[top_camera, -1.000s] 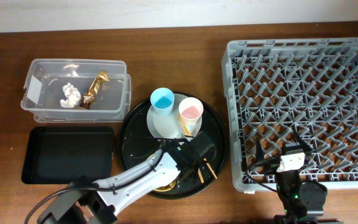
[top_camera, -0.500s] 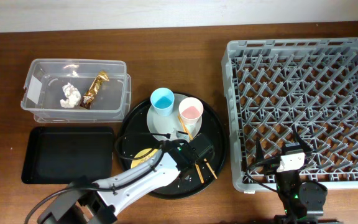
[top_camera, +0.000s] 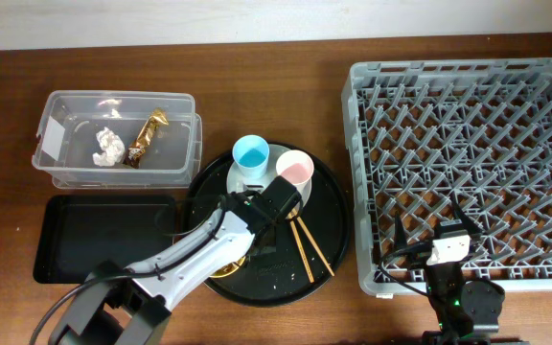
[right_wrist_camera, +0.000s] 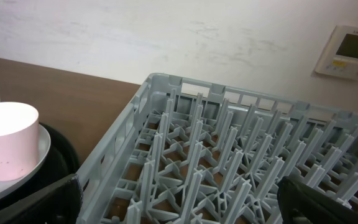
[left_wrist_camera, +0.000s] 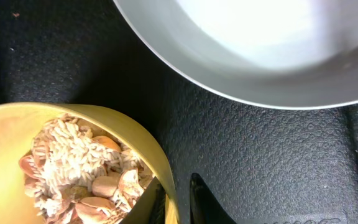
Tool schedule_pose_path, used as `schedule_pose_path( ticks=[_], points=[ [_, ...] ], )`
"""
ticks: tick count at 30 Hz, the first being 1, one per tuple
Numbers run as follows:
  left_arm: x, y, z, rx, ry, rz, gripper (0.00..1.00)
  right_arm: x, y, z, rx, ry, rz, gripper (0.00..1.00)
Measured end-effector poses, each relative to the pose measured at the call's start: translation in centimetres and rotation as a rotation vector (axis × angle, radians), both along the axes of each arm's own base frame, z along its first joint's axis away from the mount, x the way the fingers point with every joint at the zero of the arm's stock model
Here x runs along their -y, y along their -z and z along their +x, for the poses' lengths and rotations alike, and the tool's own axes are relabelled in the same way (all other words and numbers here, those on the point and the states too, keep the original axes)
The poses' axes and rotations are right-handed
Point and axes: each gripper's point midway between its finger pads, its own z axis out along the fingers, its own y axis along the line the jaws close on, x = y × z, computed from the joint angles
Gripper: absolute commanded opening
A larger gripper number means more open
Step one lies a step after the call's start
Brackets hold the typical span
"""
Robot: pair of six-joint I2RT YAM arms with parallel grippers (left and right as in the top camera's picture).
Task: Sort waste into correct bins and load items into the dishwasher rack
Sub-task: 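Lift the yellow bowl with left gripper over the black tray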
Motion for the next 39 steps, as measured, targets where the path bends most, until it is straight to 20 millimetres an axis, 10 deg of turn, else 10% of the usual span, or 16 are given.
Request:
schedule_pose_path(
  ticks=[21, 28, 39],
  points=[
    [-0.3, 0.1, -1.9, -0.092, 0.009, 0.000, 0.00, 0.0, 0.0, 0.0, 0.000, 0.000, -0.001, 0.98],
    [0.1, -6.4, -0.2, -0.023, 0.094, -0.043, 0.00, 0.0, 0.0, 0.0, 0.000, 0.000, -0.001, 0.98],
    [-14.7, -11.7, 4.4, 0.061, -0.250, -0.239, 0.01, 0.0, 0.0, 0.0, 0.000, 0.000, 0.000, 0.98]
  ],
)
